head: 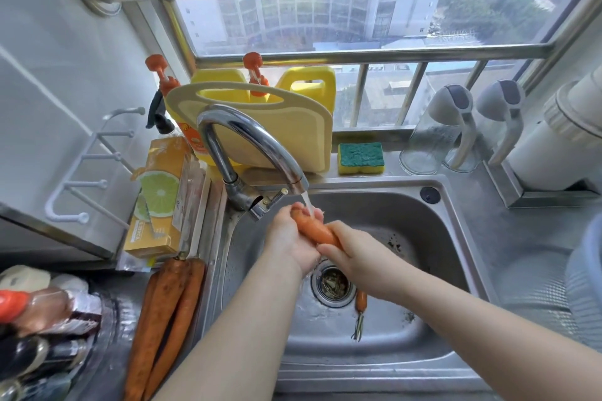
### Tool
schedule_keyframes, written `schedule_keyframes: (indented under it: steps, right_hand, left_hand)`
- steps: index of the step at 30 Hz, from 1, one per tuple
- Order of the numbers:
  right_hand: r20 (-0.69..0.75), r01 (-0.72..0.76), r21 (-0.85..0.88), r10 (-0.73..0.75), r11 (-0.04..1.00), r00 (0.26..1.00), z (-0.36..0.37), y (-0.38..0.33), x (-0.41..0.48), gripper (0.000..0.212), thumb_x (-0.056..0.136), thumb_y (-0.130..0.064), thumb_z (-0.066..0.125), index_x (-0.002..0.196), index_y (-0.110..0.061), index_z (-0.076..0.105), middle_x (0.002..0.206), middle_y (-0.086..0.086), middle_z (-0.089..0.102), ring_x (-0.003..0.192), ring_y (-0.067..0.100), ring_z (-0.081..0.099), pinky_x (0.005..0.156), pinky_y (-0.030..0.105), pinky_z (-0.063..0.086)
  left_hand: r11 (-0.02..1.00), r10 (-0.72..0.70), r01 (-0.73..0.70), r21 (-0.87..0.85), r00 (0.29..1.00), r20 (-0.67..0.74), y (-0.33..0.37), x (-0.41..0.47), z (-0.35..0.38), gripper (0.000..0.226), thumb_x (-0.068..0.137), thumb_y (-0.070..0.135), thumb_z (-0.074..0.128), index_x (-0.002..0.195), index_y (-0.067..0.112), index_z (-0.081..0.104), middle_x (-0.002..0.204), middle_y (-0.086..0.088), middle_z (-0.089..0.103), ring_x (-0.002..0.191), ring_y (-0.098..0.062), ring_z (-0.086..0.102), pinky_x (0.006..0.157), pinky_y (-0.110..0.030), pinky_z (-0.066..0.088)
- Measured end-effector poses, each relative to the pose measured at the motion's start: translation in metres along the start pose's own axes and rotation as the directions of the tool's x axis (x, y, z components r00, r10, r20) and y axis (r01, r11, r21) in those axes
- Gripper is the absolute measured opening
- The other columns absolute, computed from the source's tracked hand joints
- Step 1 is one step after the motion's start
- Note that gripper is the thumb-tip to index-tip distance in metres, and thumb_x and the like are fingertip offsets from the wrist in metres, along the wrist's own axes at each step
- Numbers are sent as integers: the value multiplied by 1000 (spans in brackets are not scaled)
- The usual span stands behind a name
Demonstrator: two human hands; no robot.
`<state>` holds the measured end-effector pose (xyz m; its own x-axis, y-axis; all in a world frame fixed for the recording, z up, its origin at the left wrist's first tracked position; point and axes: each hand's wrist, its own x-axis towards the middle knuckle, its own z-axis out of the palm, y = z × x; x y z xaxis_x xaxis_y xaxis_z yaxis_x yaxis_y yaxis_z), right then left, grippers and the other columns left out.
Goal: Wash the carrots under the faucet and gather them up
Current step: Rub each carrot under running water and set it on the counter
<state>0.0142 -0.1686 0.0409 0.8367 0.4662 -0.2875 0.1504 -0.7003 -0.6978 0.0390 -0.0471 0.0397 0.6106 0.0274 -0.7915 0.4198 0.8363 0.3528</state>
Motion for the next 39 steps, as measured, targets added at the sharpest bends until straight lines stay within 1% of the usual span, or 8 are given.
schedule_keyframes:
  steps: [5,8,13,21,23,29,34,39]
  right_hand:
    - [-297,10,266,72,964,952,0,4,9,24,93,-33,54,94,-19,74,75,-1,70,70,9,59,68,27,44]
    - [-187,-160,309,225,938,956,-8,4,18,46,92,-43,52,59,-13,62,58,7,46,48,9,38,52,29,32]
    - [-27,-319,338,348,886,937,-16,10,27,47,81,-52,63,62,-9,64,50,4,49,39,11,37,43,22,31]
    - [153,-333,821,384,463,911,11,5,30,25,79,-26,75,80,-4,64,54,4,57,45,9,38,45,19,31]
    - [101,-236,910,370,341,924,25,1,34,18,85,-21,69,84,-4,62,57,2,52,45,7,38,47,18,32]
    - [-60,-184,805,386,565,921,52,-12,45,6,95,-23,51,93,-19,53,81,1,56,70,12,54,60,23,42]
    - [-215,-119,814,485,568,848,55,-22,56,21,97,-22,42,78,-13,46,68,2,47,60,17,48,57,29,39]
    - [90,-217,958,523,187,847,48,-27,58,46,100,-41,32,62,-16,38,47,0,33,39,16,33,42,23,29]
  left_hand:
    - [877,343,-353,326,935,90,-5,-10,-13,30,103,25,32,85,12,52,83,-9,56,78,-16,59,67,-32,52]
    - [311,435,-563,765,801,412,-4,-7,-38,24,101,24,36,94,22,59,95,-4,64,83,-12,64,78,-30,55]
    - [-350,213,-644,680,652,728,14,1,-53,26,99,27,43,114,18,63,99,5,62,85,-6,53,75,-19,38]
    - [-295,330,-498,816,748,576,10,-8,-59,38,100,37,32,80,18,57,77,2,59,78,-19,56,63,-29,33]
    - [-153,411,-430,890,791,453,4,-8,-60,47,102,36,24,69,17,52,64,0,53,61,-20,50,57,-29,31]
    - [572,112,-116,812,992,63,-14,-21,-57,53,99,50,25,72,14,54,51,1,43,36,-8,29,41,-18,22]
    - [174,281,-308,935,926,253,-23,-25,-61,60,98,52,19,61,17,50,61,-7,61,58,-30,53,55,-30,35]
    - [-65,340,-404,913,851,400,-28,-33,-74,38,101,41,22,85,19,48,100,-16,67,95,-34,60,68,-34,37]
